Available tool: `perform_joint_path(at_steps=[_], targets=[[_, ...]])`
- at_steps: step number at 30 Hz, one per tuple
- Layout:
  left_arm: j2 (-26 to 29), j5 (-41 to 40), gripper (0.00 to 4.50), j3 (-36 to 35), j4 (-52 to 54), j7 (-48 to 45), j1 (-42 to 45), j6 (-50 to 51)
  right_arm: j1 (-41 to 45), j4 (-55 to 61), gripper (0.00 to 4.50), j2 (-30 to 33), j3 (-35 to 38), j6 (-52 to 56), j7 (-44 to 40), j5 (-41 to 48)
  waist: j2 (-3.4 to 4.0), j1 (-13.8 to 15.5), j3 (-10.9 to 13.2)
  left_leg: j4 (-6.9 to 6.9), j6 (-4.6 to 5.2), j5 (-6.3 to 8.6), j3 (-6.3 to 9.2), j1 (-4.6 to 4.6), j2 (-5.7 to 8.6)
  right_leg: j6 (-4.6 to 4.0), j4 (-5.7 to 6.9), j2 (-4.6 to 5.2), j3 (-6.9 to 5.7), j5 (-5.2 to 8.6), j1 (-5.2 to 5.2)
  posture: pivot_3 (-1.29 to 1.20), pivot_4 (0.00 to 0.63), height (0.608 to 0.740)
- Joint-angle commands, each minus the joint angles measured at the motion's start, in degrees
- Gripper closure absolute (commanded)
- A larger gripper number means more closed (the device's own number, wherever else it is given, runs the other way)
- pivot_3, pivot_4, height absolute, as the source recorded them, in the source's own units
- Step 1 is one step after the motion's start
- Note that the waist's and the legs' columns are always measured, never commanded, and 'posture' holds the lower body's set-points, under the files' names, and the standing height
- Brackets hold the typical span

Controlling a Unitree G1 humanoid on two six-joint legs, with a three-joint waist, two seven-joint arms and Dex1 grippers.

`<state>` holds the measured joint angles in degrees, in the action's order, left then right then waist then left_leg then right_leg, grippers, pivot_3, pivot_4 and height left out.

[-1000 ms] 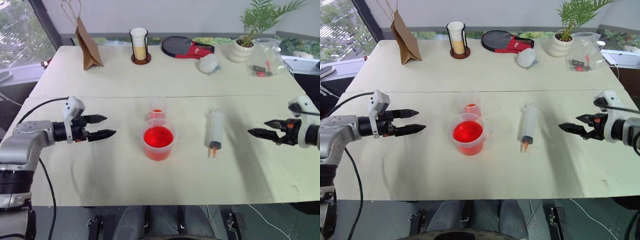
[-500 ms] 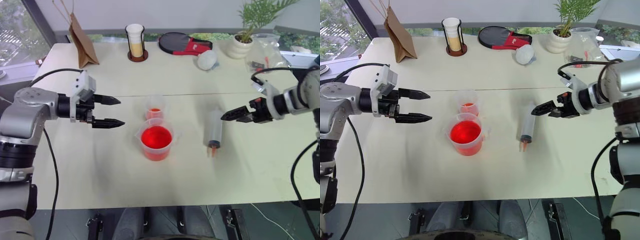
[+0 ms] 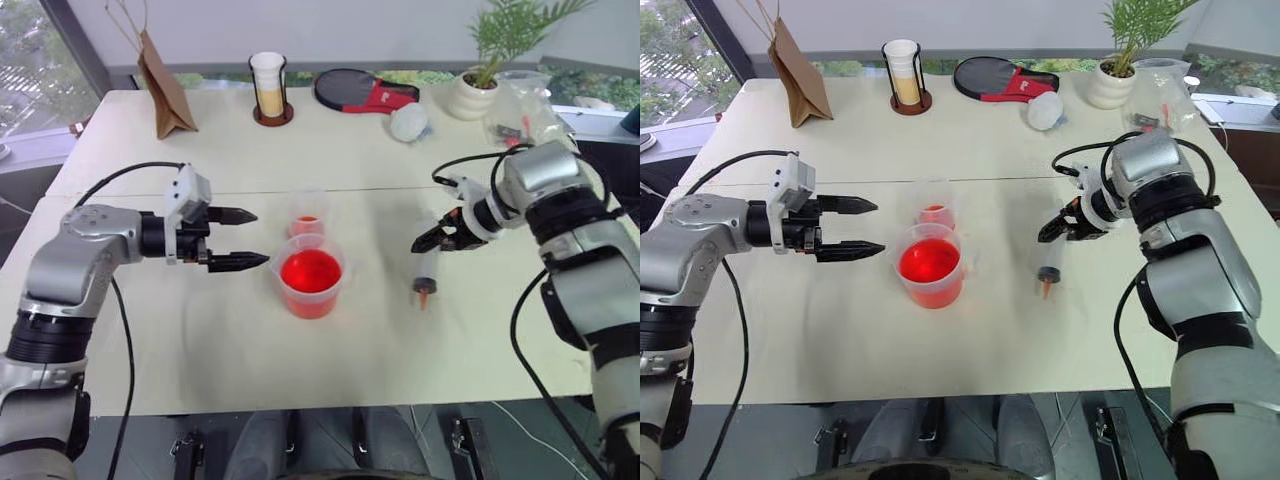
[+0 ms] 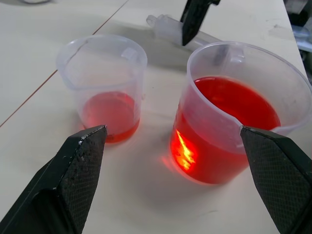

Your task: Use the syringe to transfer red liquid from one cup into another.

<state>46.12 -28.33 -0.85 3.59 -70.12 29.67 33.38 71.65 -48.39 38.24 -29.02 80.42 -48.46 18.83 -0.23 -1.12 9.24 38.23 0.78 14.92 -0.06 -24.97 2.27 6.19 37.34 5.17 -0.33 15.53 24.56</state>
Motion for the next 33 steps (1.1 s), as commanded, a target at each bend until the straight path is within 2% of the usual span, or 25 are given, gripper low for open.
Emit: perform_joint_path(at_steps=[1, 2, 3, 6, 10, 13, 16, 18, 20, 23, 27, 33], targets=[[0.8, -1.1, 0.0, -2.7, 1.6, 1.0, -0.8, -0.3, 0.7, -3.7, 2.83, -2.0, -0.3, -2.9, -0.2, -4.1, -0.01, 0.0, 0.0, 0.0, 0.0, 0.0, 0.0, 0.02, -0.01, 0.0, 0.03, -0.01, 0.0, 0.0, -0.01, 0.0, 0.15, 0.74], [0.7, -1.0, 0.0, -2.8, 1.5, 1.3, -1.0, -0.5, 0.7, -4.6, 3.05, -2.6, -0.1, -3.3, -0.4, -4.7, -0.09, 0.0, -0.1, 0.0, -0.01, 0.0, 0.0, 0.08, -0.02, 0.0, 0.03, -0.03, 0.01, 0.0, -0.06, 0.0, 0.15, 0.74], [0.6, -1.0, 0.0, -2.8, 1.4, 1.6, -1.1, -0.6, 0.8, -5.1, 3.09, -3.1, 0.2, -3.3, -0.7, -5.1, -0.15, 0.0, -0.1, 0.0, 0.0, 0.0, 0.0, 0.14, -0.04, 0.0, 0.02, -0.05, 0.01, 0.0, -0.13, 0.0, 0.15, 0.74], [0.6, -1.1, 0.0, -3.0, 0.7, 1.9, -1.4, -0.9, 2.0, -5.0, 3.09, -3.2, 2.5, 0.3, -1.8, -4.7, -0.16, 0.0, -0.1, -0.01, 0.28, 0.17, 0.0, 0.52, -0.04, 0.0, -0.02, -0.04, 0.02, 0.0, -0.52, 0.0, 0.15, 0.74], [0.8, -0.7, 0.0, -3.4, -1.8, 1.7, -0.4, -1.9, 6.5, -4.5, 3.09, -1.1, 7.7, 2.8, -4.6, -2.8, -0.08, 0.2, 0.0, -0.05, 0.27, 0.17, 0.03, 0.54, -0.04, -0.01, 0.03, -0.01, 0.06, 0.0, -0.48, 0.0, 0.15, 0.74], [0.5, -1.3, 0.0, -3.5, -5.5, 0.7, 3.3, -2.1, 11.7, -0.4, 3.09, 2.7, 14.8, -1.9, -11.1, 1.3, 0.09, 0.3, 0.1, -0.09, -0.01, 0.0, 0.01, 0.38, -0.01, -0.01, 0.11, 0.07, 0.06, 0.0, -0.23, 0.0, 0.15, 0.74], [0.2, -1.7, 0.0, -3.3, -9.8, -0.8, 7.8, -2.4, 11.0, 8.9, 3.09, 5.2, 21.5, -10.6, -16.1, 5.1, 0.1, 0.5, 0.1, -0.12, 0.0, 0.01, 0.03, 0.21, -0.01, 0.0, 0.14, -0.06, 0.01, 0.0, -0.05, 0.0, 0.15, 0.74], [-0.1, -1.1, 0.0, -2.8, -13.9, -2.3, 11.8, -2.9, 6.5, 19.4, 3.09, 4.5, 28.7, -19.0, -15.9, 8.4, -0.06, 0.4, 0.0, -0.13, 0.04, 0.04, 0.05, 0.23, -0.05, 0.01, 0.12, -0.13, -0.01, 0.0, -0.08, 0.0, 0.15, 0.74], [0.1, 2.0, 0.0, -0.7, -17.9, -3.7, 14.9, -5.5, 1.8, 30.2, 3.09, 0.8, 36.0, -21.6, -11.1, 11.9, -0.11, 0.2, 0.0, -0.13, 0.04, 0.04, 0.07, 0.24, -0.07, 0.03, 0.11, -0.15, -0.05, -0.01, -0.15, 0.0, 0.15, 0.74], [-1.4, 3.6, 0.0, 0.7, -22.9, -5.0, 20.1, -7.3, -8.6, 48.9, 3.09, -8.6, 42.2, -25.6, -3.1, 17.1, -0.12, 0.1, 0.0, -0.07, 0.02, 0.02, -0.02, 0.26, -0.09, 0.08, 0.34, -0.13, -0.02, -0.04, -0.12, 0.0, 0.15, 0.74], [-2.7, 5.3, 0.0, 1.9, -26.9, -7.0, 24.5, -8.8, -19.6, 62.8, 3.09, -18.0, 43.6, -31.6, 3.4, 20.1, -0.13, 0.5, 0.0, 0.0, 0.0, 0.0, 0.02, 0.25, -0.08, 0.08, 0.74, -0.12, 0.02, -0.04, 0.0, 0.0, 0.15, 0.74], [-2.2, 7.6, 0.0, 2.6, -32.4, -11.5, 29.3, -11.5, -29.0, 71.3, 3.09, -20.6, 39.5, -32.9, 5.3, 24.0, -0.14, 0.4, 0.0, 0.05, 0.06, 0.02, 0.09, 0.26, 0.0, 0.08, 0.72, -0.14, 0.01, -0.04, -0.09, 0.0, 0.15, 0.74]])
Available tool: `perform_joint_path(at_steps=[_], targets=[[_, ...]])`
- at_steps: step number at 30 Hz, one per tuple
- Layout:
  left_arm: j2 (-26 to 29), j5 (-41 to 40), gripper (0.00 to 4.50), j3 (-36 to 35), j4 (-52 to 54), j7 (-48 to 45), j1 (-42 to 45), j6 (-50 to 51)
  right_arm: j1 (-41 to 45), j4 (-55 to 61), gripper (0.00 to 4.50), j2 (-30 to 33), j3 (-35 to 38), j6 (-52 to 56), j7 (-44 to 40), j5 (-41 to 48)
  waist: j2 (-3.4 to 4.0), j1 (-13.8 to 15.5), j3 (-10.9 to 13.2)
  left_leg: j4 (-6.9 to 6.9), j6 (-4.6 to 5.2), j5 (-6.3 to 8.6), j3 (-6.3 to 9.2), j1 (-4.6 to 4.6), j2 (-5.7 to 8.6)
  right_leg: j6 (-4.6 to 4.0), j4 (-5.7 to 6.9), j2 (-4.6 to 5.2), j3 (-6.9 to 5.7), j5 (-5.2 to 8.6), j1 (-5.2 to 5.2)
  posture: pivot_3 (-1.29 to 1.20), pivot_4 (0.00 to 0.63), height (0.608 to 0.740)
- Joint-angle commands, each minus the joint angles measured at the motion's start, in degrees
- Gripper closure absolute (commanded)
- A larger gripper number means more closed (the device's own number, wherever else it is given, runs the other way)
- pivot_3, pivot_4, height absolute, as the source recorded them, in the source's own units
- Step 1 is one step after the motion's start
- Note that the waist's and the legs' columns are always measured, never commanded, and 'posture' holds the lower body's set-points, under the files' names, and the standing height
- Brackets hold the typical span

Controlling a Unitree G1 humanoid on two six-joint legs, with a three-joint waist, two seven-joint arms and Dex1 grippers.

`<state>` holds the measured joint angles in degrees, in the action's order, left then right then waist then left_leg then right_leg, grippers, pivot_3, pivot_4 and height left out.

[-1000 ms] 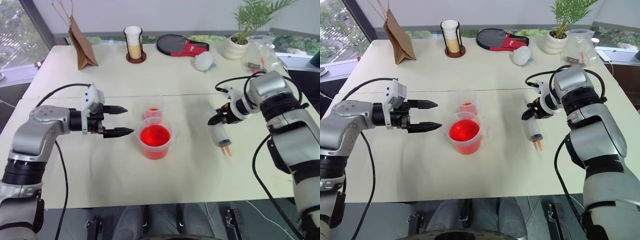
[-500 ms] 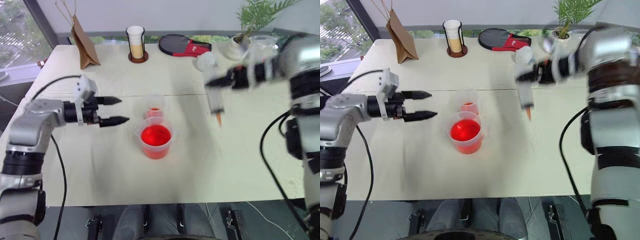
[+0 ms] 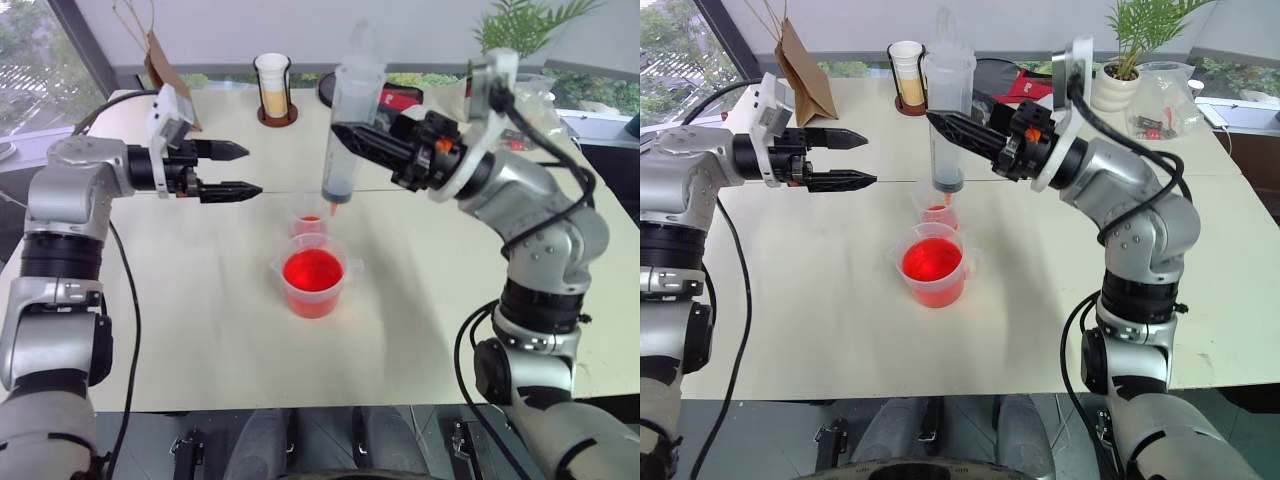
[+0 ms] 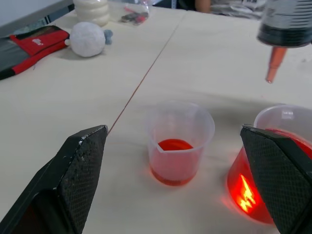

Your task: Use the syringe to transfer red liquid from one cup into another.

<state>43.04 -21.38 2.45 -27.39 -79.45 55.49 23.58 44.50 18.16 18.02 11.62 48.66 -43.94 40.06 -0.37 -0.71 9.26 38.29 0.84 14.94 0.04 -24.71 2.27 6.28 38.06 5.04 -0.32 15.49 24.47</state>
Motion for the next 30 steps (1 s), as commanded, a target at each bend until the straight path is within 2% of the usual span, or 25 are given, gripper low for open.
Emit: perform_joint_path(at_steps=[1, 5, 9, 19, 30], targets=[[1.0, 0.5, 0.0, -0.9, -2.0, -2.9, 4.3, -1.9, -3.3, 5.6, 3.09, -0.1, -1.8, -1.4, 0.8, 3.0, 0.0, -0.1, 0.0, 0.0, 0.0, 0.0, 0.03, 0.0, -0.01, 0.0, 0.0, -0.02, -0.01, 0.0, 0.0, 0.0, 0.15, 0.74], [2.0, -1.9, 0.0, -2.4, -0.5, -6.9, 7.2, 0.6, -8.8, 7.4, 3.09, 0.8, -5.2, -3.3, 0.7, 2.2, -0.01, -0.2, 0.0, 0.0, 0.1, 0.05, 0.06, 0.01, -0.04, 0.01, 0.01, -0.07, -0.01, 0.01, 0.01, 0.0, 0.15, 0.74], [1.0, -4.5, 0.0, -4.1, 2.6, -7.0, 9.3, 2.6, -10.9, 7.2, 3.09, 0.8, -7.0, -4.3, 1.5, 2.3, -0.02, -0.3, 0.0, 0.0, 0.1, 0.05, 0.06, 0.03, -0.04, 0.01, 0.0, -0.07, 0.0, 0.01, 0.01, 0.0, 0.15, 0.74], [-6.8, -8.6, 0.0, -5.7, 8.2, -1.0, 12.6, 5.7, -13.0, 7.1, 3.09, 0.6, -10.8, -6.1, 3.0, 2.2, -0.02, -0.2, 0.0, 0.03, 0.09, 0.04, 0.11, 0.1, -0.04, 0.01, -0.01, -0.06, 0.0, 0.01, -0.05, 0.0, 0.15, 0.74], [-9.1, -8.0, 0.0, -3.4, 9.8, -2.2, 11.6, 5.7, -13.3, 5.6, 3.09, -0.2, -11.8, -7.3, 5.7, 1.8, -0.02, -0.1, 0.0, 0.03, 0.05, 0.02, 0.11, 0.15, -0.06, 0.01, -0.01, -0.09, 0.01, 0.01, -0.07, 0.0, 0.15, 0.74]])
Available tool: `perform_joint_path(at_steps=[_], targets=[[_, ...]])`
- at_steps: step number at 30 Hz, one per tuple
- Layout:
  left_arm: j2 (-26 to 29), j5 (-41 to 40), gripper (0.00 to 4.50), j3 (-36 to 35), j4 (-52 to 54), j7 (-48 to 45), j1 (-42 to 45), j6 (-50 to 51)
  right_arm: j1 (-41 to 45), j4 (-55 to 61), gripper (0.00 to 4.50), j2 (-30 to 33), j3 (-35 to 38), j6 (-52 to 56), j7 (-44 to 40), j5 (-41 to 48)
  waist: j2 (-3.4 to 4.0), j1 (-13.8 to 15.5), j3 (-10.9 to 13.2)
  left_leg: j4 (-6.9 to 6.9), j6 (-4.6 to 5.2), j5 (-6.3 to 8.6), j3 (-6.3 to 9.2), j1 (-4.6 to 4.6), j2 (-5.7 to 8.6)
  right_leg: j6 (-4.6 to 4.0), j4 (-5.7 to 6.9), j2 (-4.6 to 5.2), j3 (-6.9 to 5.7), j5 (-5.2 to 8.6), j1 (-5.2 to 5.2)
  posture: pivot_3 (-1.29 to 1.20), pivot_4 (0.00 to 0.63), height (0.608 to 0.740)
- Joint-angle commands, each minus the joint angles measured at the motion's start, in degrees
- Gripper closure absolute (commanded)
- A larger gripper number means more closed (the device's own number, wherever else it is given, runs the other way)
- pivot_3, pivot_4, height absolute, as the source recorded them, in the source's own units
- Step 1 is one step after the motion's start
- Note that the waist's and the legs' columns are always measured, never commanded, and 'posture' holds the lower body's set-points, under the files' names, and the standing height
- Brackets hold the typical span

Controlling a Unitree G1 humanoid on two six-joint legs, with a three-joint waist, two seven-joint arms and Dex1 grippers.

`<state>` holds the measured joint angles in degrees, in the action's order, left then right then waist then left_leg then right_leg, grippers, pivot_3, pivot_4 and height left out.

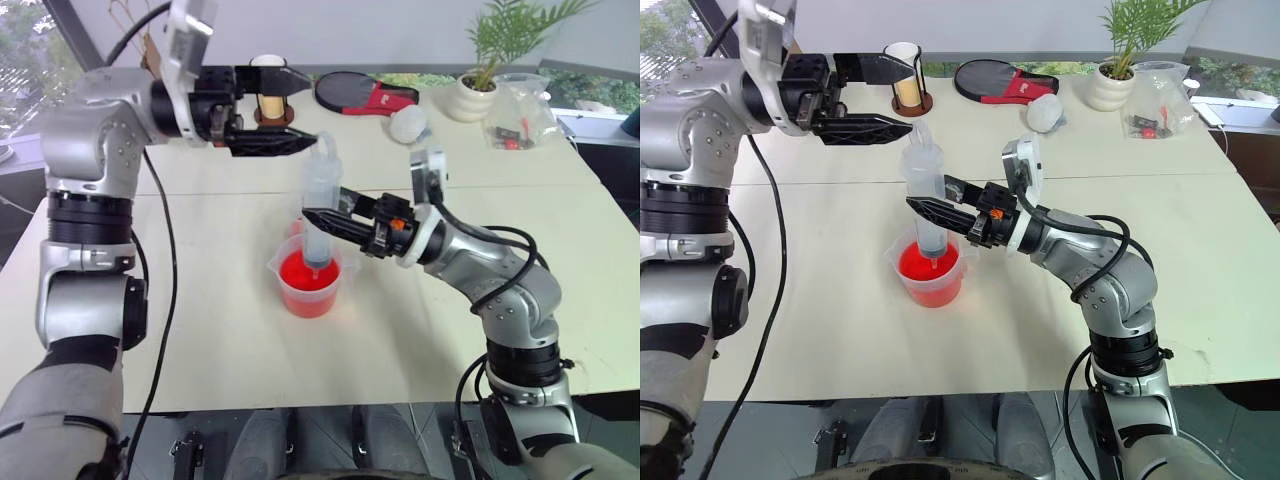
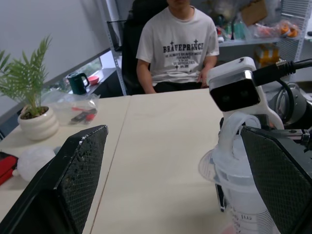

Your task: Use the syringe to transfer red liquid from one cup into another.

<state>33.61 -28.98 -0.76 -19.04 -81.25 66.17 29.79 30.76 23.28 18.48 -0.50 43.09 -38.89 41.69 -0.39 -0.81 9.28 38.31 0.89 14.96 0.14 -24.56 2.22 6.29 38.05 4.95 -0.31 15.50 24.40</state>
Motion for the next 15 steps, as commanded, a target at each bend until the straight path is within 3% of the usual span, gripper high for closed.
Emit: perform_joint_path(at_steps=[1, 8, 15], targets=[[0.3, -0.4, 0.0, -0.1, 1.5, -0.4, 0.9, -0.5, 0.3, 0.3, 3.09, -0.7, 0.3, -1.9, 0.8, 0.2, 0.0, 0.0, 0.0, 0.0, 0.0, 0.0, 0.0, 0.0, 0.0, 0.0, 0.0, 0.0, 0.0, 0.0, 0.0, 0.0, 0.15, 0.74], [-0.6, 2.9, 0.0, 2.2, 2.0, 0.3, -0.8, -4.8, 0.0, -0.3, 3.09, -1.0, -0.8, -3.2, 1.0, -0.6, 0.0, 0.0, 0.0, 0.0, 0.0, 0.0, 0.0, 0.01, 0.0, 0.0, 0.0, 0.0, 0.0, 0.0, -0.01, 0.0, 0.15, 0.74], [-2.4, 2.7, 3.41, 1.8, 3.5, 1.9, -2.6, -6.1, -1.6, 0.0, 3.09, -1.1, -2.8, -4.8, 0.8, -2.3, -0.01, 0.0, 0.0, 0.0, 0.0, 0.0, 0.0, 0.03, 0.0, 0.0, -0.01, 0.0, 0.01, 0.0, -0.03, 0.0, 0.15, 0.74]])
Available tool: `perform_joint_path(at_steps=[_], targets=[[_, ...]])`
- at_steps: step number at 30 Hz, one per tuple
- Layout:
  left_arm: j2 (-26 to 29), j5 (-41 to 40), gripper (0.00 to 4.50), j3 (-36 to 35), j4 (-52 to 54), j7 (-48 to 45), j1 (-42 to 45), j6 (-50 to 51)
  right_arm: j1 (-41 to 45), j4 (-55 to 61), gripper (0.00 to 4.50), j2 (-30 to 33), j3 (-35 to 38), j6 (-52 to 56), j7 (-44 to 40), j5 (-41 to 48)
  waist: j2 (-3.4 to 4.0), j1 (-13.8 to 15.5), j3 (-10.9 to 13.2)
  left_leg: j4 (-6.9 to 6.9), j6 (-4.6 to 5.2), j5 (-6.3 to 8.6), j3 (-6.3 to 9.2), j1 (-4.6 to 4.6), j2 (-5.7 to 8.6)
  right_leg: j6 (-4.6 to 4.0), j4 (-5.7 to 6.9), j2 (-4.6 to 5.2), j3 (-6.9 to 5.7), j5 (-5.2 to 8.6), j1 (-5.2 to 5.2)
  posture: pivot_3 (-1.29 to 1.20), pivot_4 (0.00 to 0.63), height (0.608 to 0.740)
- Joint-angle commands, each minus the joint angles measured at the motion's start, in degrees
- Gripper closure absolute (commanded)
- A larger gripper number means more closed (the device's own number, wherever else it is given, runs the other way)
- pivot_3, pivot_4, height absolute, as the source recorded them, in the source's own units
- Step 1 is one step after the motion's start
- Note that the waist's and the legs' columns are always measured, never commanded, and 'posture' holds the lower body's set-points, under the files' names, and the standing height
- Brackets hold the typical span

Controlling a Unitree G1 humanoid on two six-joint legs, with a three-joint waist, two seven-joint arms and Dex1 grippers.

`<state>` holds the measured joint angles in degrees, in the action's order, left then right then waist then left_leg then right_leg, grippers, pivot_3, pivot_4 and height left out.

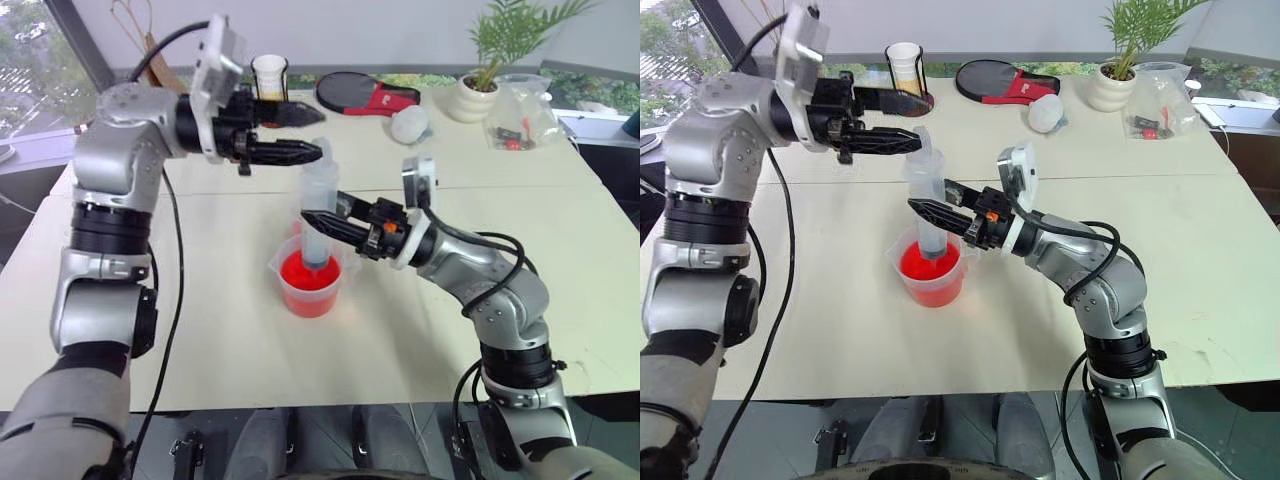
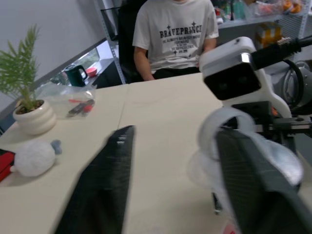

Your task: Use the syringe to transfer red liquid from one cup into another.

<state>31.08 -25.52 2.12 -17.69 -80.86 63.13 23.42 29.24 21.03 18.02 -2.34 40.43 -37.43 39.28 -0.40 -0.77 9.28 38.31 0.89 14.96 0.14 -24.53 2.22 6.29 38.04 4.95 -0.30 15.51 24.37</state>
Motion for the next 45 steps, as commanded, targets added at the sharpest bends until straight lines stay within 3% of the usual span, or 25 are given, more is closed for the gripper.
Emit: perform_joint_path(at_steps=[1, 2, 10, 37, 40, 43, 45], targets=[[0.0, -1.3, 3.87, -1.4, 2.5, 1.7, 0.4, 1.0, -0.4, 2.2, 3.09, -0.7, -1.1, -2.2, -0.7, 0.0, 0.0, 0.0, 0.0, 0.0, 0.0, 0.0, 0.0, 0.0, 0.0, 0.0, 0.0, 0.0, 0.0, 0.0, 0.0, 0.0, 0.15, 0.74], [0.3, -2.1, 4.35, -1.5, 3.5, 1.3, 0.0, 2.2, -0.9, 2.4, 3.09, -0.7, -1.6, -2.4, -0.7, -0.3, 0.0, 0.0, 0.0, 0.0, 0.0, 0.0, 0.0, 0.0, 0.0, 0.0, 0.0, 0.0, 0.01, 0.0, 0.0, 0.0, 0.15, 0.74], [1.2, -6.1, 4.35, -3.5, 7.9, 2.1, -1.2, 8.5, -2.9, 2.9, 3.09, -0.6, -3.4, -4.1, -0.5, -0.9, -0.01, 0.0, 0.0, -0.01, 0.0, 0.0, 0.0, 0.03, -0.01, 0.0, 0.0, -0.02, 0.01, 0.0, -0.01, 0.0, 0.15, 0.74], [2.4, -9.6, 4.35, -6.0, 3.1, 2.4, 3.0, 9.9, -6.2, -0.5, 3.09, 1.5, -6.5, -9.2, -3.3, -5.4, -0.01, 0.0, 0.0, 0.0, -0.01, -0.01, 0.01, 0.06, -0.01, 0.0, -0.01, -0.03, 0.01, 0.0, -0.06, 0.0, 0.15, 0.74], [2.9, -8.6, 3.49, -5.3, 3.1, 2.5, 2.2, 9.2, -5.4, -0.7, 3.09, 1.2, -5.5, -9.1, -2.8, -4.9, -0.01, -0.1, 0.0, 0.0, -0.02, -0.01, 0.01, 0.06, -0.01, 0.0, -0.01, -0.04, 0.01, 0.0, -0.06, 0.0, 0.15, 0.74], [3.8, -8.2, 2.02, -5.3, 3.0, 3.0, 1.3, 8.8, -3.8, 0.1, 3.09, 0.9, -2.7, -7.5, -1.6, -2.5, -0.01, -0.1, 0.0, 0.0, -0.01, -0.01, 0.01, 0.07, -0.02, 0.0, -0.01, -0.05, 0.01, 0.0, -0.05, 0.0, 0.15, 0.74], [4.9, -8.2, 2.02, -5.4, 2.6, 2.7, 0.6, 9.1, -2.2, 1.2, 3.09, 0.8, -0.3, -5.7, -0.3, 0.1, -0.01, 0.0, 0.0, 0.0, -0.01, -0.01, 0.01, 0.07, -0.02, 0.0, -0.01, -0.04, 0.01, 0.0, -0.06, 0.0, 0.15, 0.74]])
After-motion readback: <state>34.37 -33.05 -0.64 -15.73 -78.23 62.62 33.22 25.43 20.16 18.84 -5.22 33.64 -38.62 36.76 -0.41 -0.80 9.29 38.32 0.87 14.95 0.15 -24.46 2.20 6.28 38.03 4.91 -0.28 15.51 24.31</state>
